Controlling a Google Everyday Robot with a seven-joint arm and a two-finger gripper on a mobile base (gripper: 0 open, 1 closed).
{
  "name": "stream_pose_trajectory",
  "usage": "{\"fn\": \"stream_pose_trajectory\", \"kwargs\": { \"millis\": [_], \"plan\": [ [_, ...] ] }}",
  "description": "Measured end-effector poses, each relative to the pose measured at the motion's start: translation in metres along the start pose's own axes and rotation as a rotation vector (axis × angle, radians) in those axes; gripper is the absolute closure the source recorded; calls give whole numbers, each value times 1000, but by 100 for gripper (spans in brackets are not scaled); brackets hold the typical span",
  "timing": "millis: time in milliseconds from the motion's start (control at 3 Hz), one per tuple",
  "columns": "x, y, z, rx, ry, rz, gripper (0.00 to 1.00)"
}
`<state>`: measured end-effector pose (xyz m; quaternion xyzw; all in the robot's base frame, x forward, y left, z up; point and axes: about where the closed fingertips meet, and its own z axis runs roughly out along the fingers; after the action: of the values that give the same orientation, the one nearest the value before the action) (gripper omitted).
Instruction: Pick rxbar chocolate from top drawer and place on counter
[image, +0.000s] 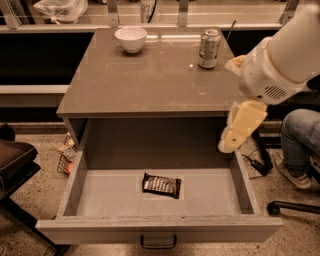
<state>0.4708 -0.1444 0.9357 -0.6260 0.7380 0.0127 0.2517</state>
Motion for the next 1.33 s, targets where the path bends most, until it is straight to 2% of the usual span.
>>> {"fn": "stream_pose_trajectory", "kwargs": {
  "millis": [333, 667, 1000, 1333],
  "plan": [
    [-18, 7, 40, -4, -108, 7, 0],
    [-23, 1, 42, 28, -128, 11, 0],
    [-23, 2, 41, 24, -126, 10, 0],
    [-26, 10, 53, 12, -119, 10, 0]
  ]
}}
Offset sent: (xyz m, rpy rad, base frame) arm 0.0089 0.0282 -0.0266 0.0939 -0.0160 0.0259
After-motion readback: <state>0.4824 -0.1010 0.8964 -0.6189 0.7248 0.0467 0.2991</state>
